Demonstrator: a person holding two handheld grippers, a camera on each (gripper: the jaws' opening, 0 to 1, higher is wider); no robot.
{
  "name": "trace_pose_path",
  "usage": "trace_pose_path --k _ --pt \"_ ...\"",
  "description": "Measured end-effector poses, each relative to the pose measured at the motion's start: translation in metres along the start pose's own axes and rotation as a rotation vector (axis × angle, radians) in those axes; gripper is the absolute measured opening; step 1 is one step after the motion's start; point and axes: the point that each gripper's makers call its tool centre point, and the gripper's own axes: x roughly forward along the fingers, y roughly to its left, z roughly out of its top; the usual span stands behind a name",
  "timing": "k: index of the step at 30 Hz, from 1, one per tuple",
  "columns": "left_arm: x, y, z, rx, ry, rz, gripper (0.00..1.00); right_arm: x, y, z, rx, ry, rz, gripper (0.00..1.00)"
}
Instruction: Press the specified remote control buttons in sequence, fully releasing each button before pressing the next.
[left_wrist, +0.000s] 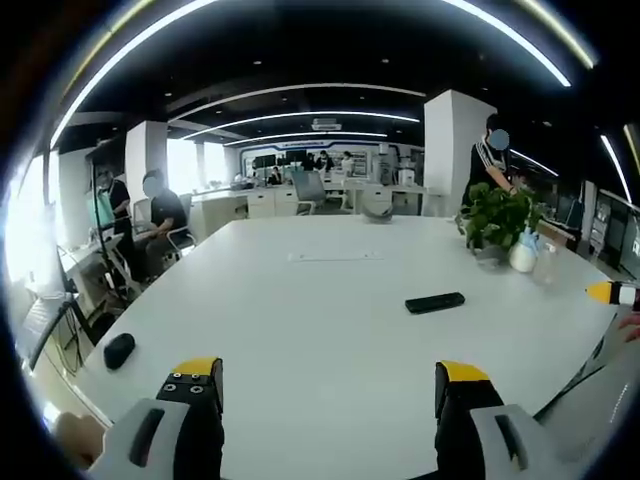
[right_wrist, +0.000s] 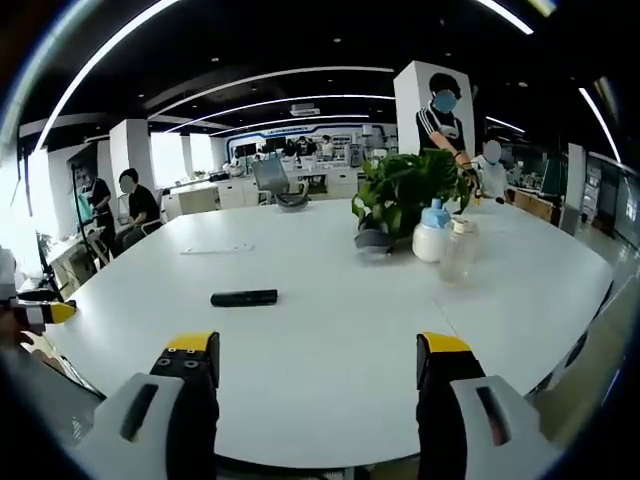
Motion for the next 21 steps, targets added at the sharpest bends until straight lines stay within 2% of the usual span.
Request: trace_pose_path --k 21 --pt "-0.0014 0.0032 0.0011 -0.015 -0.012 0.014 0.89 0.0013 0.001 -0.0057 -0.007 0.031 0.01 0.79"
